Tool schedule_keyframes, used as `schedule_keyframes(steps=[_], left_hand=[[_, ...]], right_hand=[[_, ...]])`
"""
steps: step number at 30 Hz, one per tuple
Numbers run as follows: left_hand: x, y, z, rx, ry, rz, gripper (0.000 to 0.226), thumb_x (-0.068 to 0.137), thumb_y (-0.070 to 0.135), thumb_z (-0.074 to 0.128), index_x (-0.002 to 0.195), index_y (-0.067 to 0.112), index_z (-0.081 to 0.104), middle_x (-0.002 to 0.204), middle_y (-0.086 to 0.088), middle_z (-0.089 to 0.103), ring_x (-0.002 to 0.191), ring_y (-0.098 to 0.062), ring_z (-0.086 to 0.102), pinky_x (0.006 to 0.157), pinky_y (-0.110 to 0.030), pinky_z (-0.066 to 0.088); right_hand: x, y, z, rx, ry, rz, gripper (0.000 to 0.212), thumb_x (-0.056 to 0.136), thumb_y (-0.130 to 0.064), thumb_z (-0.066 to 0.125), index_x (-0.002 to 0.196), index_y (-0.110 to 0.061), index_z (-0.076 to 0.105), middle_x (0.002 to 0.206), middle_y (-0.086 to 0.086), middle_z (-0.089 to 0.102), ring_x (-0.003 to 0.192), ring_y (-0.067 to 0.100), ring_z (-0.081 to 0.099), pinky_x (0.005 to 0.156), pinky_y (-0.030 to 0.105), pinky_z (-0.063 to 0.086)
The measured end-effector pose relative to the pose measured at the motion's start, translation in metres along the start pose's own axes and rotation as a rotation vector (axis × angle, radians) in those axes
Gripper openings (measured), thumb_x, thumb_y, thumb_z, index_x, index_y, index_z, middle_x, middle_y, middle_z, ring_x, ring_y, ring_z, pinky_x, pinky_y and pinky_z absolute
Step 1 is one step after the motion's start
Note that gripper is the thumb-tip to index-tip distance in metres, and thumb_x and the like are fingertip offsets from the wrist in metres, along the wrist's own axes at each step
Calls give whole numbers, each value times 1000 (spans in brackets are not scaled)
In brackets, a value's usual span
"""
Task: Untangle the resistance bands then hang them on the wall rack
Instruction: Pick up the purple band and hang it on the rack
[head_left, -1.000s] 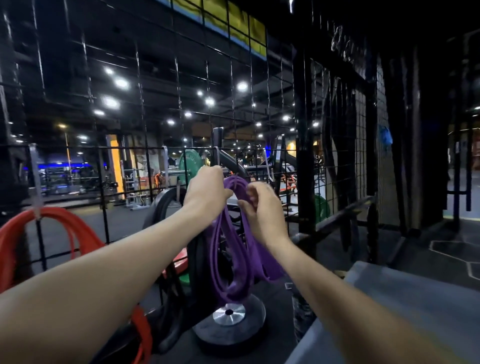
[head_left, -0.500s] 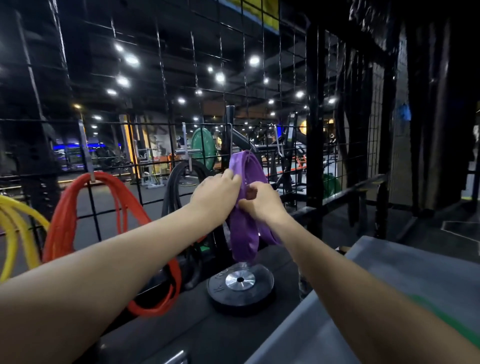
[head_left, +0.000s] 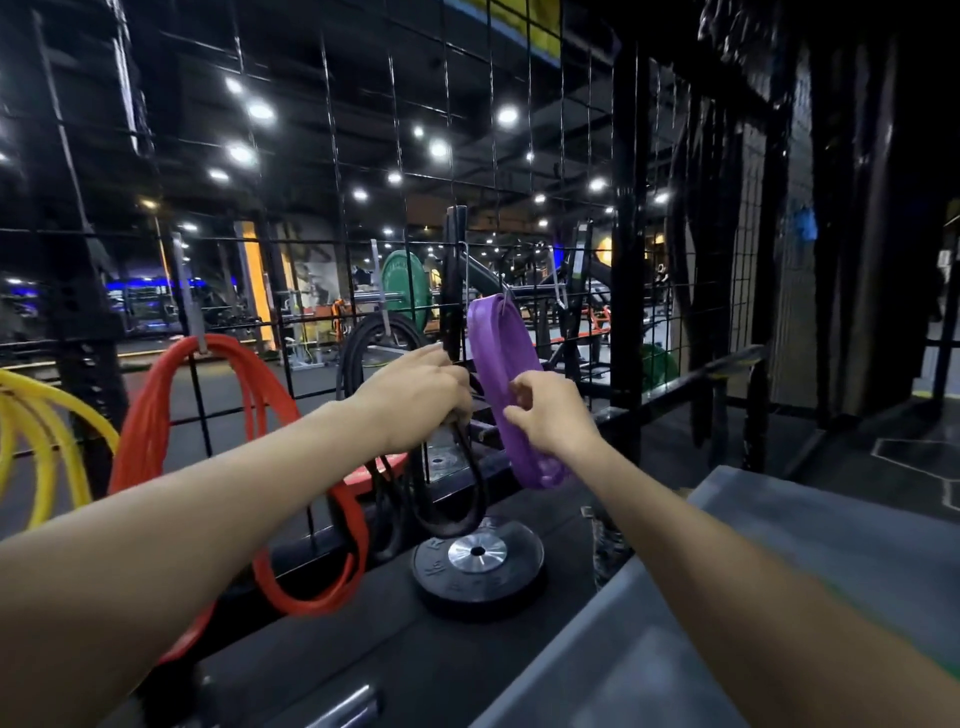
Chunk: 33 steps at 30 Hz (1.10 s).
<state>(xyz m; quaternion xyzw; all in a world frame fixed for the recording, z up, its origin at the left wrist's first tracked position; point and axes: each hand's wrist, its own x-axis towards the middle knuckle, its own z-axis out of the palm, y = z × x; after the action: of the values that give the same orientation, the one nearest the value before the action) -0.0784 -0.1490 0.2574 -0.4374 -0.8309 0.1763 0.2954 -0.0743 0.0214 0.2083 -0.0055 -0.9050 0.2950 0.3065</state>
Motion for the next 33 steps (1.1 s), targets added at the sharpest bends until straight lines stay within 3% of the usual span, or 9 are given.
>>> schedule_keyframes(steps=[5, 10, 13, 15, 18, 20, 23, 26, 33], left_hand=[[7, 5, 9, -58, 85, -51, 22, 96, 18, 42, 111, 19, 58, 112, 1, 54, 111, -18, 43, 94, -21, 20], [8, 7, 21, -66, 244, -35, 24, 89, 17, 53, 112, 14, 60, 117, -5, 56, 109, -24, 53, 98, -27, 26], [11, 9, 27, -13, 171, -36, 29, 96, 22, 43, 118, 15, 60, 126, -4, 53, 122, -23, 47, 113, -29, 19], [14, 10, 31, -29, 158, -69, 30, 98, 21, 40, 121, 15, 58, 128, -4, 51, 126, -22, 44, 116, -30, 13], [17, 12, 34, -28, 186, -83, 30, 96, 16, 42, 123, 15, 56, 129, -4, 52, 125, -21, 46, 115, -30, 17], [19, 13, 37, -35, 184, -74, 32, 98, 16, 39, 127, 17, 52, 133, -1, 49, 128, -18, 43, 114, -29, 18], [20, 13, 41, -49, 154, -82, 35, 100, 16, 33, 132, 22, 47, 139, 3, 42, 132, -13, 35, 112, -24, 18], [20, 13, 42, -27, 130, -87, 36, 99, 15, 34, 132, 22, 46, 139, 3, 42, 131, -14, 37, 114, -26, 15], [20, 34, 35, -8, 150, -91, 37, 96, 18, 38, 131, 24, 47, 139, 3, 43, 131, -16, 37, 116, -30, 10]], right_hand=[[-1, -15, 20, 207, -31, -53, 13, 76, -22, 74, 83, -11, 69, 75, 2, 67, 73, 18, 60, 71, 33, 50], [6, 3, 12, 348, -142, -27, 27, 76, -16, 75, 101, -7, 71, 95, 8, 73, 85, 13, 63, 84, 28, 49], [8, 20, 5, 312, 117, 34, 31, 83, -18, 68, 113, -9, 65, 111, 6, 66, 101, 16, 60, 94, 30, 47], [13, 34, 4, 213, 217, 152, 43, 87, -20, 63, 127, -11, 53, 129, 7, 53, 120, 23, 50, 102, 39, 42], [20, 49, 10, 155, 66, 259, 70, 86, -24, 64, 144, -13, 26, 147, 8, 32, 134, 28, 35, 108, 42, 35], [22, 54, 19, 187, -16, 240, 67, 85, -22, 66, 141, -14, 32, 138, 8, 46, 124, 27, 47, 102, 40, 42], [10, 50, 28, 181, 47, 143, 30, 85, -14, 64, 114, -17, 59, 105, 4, 68, 97, 23, 63, 81, 31, 50], [-8, 42, 38, 130, 163, 23, 16, 84, -14, 62, 99, -20, 62, 86, -3, 65, 80, 19, 60, 68, 33, 48], [-18, 51, 24, 39, 22, 91, 57, 93, -34, 52, 141, -12, 30, 132, 12, 44, 122, 30, 37, 99, 38, 35]])
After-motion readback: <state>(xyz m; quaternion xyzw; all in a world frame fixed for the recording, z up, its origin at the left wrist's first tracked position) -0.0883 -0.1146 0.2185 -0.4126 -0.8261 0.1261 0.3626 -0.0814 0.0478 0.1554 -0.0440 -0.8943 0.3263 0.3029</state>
